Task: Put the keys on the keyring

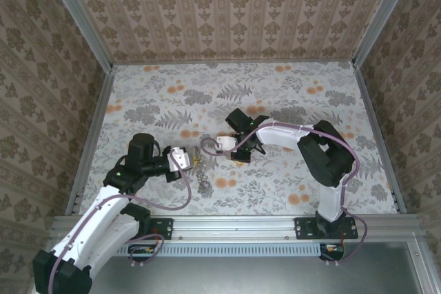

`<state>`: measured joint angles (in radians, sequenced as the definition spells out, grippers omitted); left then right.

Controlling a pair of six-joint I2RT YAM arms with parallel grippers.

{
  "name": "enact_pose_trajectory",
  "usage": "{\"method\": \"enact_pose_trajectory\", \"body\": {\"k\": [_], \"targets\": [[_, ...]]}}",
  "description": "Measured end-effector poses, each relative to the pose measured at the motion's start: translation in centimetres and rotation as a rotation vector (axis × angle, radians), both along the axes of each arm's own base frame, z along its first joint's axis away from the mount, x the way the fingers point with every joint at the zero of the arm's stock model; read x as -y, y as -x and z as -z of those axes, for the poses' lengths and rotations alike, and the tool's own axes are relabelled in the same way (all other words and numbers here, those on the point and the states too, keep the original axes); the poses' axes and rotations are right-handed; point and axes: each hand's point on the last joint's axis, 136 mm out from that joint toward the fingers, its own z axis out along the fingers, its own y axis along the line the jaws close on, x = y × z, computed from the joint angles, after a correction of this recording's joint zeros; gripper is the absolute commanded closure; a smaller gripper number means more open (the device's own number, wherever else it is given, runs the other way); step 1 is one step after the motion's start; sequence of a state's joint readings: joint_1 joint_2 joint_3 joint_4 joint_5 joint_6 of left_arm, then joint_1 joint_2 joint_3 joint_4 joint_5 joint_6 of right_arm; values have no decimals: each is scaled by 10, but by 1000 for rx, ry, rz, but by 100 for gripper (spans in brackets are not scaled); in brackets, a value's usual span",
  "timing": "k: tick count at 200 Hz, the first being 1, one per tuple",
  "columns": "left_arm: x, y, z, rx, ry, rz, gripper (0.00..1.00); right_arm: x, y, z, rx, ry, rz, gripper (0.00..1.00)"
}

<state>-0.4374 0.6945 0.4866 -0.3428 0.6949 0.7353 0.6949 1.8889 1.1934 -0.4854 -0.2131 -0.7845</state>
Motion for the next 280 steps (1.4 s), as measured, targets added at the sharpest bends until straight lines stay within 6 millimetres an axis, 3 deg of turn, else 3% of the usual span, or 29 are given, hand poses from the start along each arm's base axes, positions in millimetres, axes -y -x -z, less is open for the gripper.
{"method": "enact_pose_trajectory", "body": {"k": [36,71,106,139,164,208,280], "targets": [[3,-2,-9,-15,37,-11,100,8,9,-14,45,-61,47,100],[6,-6,-18,12,72,-13,100,3,14,-68,164,-268,108,100],[9,-12,-26,57,89,-15,100,-22,23,-114,252,-466,105,100],[17,-8,-27,120,69,37,100,-46,40,-125,274,-513,35,100],[20,-4,-25,169,45,73,100,-51,44,-131,288,-530,19,100],[20,-5,-24,202,24,78,100,-63,59,-159,330,-606,-34,100],[21,-5,-22,219,14,88,100,-71,67,-166,306,-637,-25,100]]}}
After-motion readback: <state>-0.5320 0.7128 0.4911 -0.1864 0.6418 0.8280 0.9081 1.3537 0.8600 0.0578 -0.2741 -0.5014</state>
